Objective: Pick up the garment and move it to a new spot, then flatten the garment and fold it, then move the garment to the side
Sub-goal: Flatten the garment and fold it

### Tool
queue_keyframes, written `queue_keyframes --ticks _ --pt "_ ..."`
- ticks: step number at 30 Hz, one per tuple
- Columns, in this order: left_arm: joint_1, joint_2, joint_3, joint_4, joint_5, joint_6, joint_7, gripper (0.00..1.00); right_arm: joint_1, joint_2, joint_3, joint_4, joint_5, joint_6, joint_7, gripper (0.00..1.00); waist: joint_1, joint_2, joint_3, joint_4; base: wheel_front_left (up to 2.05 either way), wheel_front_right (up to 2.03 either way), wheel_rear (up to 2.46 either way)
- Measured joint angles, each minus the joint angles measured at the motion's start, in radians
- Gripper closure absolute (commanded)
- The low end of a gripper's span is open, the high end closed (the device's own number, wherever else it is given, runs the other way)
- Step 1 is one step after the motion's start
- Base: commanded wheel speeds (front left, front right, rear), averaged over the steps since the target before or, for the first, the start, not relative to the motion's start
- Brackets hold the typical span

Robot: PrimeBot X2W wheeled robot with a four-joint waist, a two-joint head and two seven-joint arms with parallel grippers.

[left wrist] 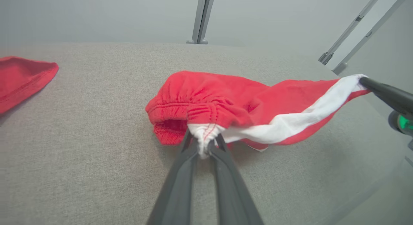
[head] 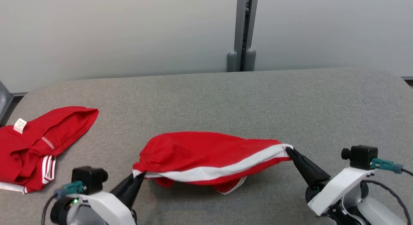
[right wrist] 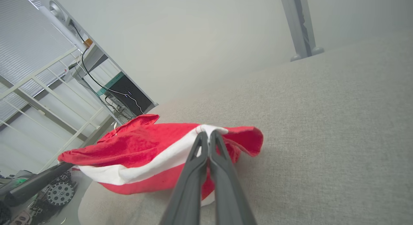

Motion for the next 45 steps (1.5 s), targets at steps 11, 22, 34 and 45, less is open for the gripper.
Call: queue_keyframes --ticks 11,22,34,45 --pt "-0.395 0.078 0.016 0.169 -0.005 -0.08 0.1 1.0 -0.29 0.034 -0.024 0.0 0.002 0.0 0.093 1.0 0.0 0.0 0.119 -0.039 0.0 0.0 0.0" --pt "-0.986 0.099 -0.049 0.45 -0.046 -0.125 0.189 1.0 -0.77 0.016 0.021 0.13 0.042 0.0 0.137 1.0 0.0 0.0 0.345 -0.069 0.0 0.0 0.0" --pt "-1.476 0.133 -0.202 0.673 -0.035 -0.132 0.101 1.0 -1.211 -0.026 0.04 0.288 0.08 0.0 0.099 1.0 0.0 -0.0001 0.561 -0.092 0.0 0.0 0.0" --pt "-1.817 0.069 -0.296 0.902 0.01 -0.133 -0.227 1.0 -1.52 -0.038 0.044 0.44 0.051 0.001 -0.108 1.0 0.0001 0.0 0.671 -0.115 0.0 0.0 0.0"
